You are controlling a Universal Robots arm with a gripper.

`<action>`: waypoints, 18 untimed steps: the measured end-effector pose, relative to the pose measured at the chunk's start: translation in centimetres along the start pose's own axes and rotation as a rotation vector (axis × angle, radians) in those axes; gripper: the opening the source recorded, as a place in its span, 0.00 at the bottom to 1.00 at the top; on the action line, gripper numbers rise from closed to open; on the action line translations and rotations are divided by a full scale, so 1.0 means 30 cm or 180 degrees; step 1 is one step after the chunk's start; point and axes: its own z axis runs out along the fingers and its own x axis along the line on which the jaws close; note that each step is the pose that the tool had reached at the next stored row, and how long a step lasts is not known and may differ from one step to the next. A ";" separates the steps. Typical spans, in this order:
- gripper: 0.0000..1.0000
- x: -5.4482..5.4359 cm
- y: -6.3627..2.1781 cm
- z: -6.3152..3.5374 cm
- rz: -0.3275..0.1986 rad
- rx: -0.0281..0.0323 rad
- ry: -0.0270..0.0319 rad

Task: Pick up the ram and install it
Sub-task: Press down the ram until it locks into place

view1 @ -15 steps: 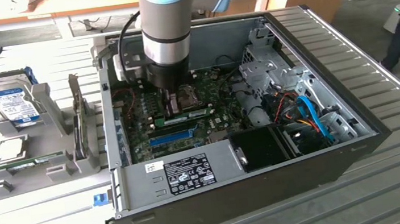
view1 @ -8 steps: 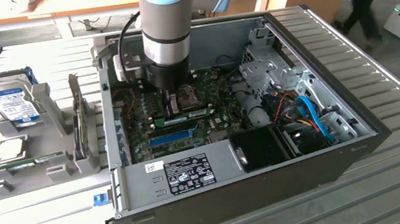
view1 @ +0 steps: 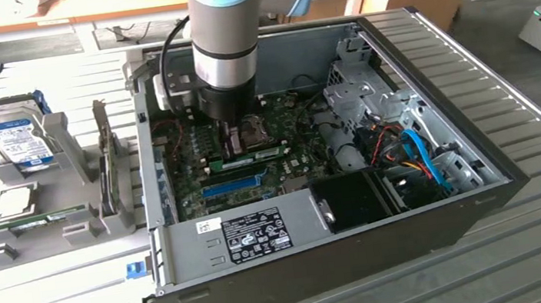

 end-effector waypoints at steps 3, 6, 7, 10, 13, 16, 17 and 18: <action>0.11 0.000 0.000 0.000 0.0000 0.0000 0.0000; 0.11 0.000 0.000 0.000 0.0000 0.0000 0.0000; 0.11 0.000 0.000 0.001 0.0000 0.0000 0.0000; 0.11 0.000 0.000 0.001 0.0000 0.0000 0.0000; 0.11 0.000 0.000 0.002 0.0000 0.0000 0.0000; 0.11 0.000 0.000 0.002 0.0000 0.0000 0.0000; 0.11 0.000 0.000 0.002 0.0000 0.0000 0.0000; 0.11 0.000 0.000 0.002 0.0000 0.0000 0.0000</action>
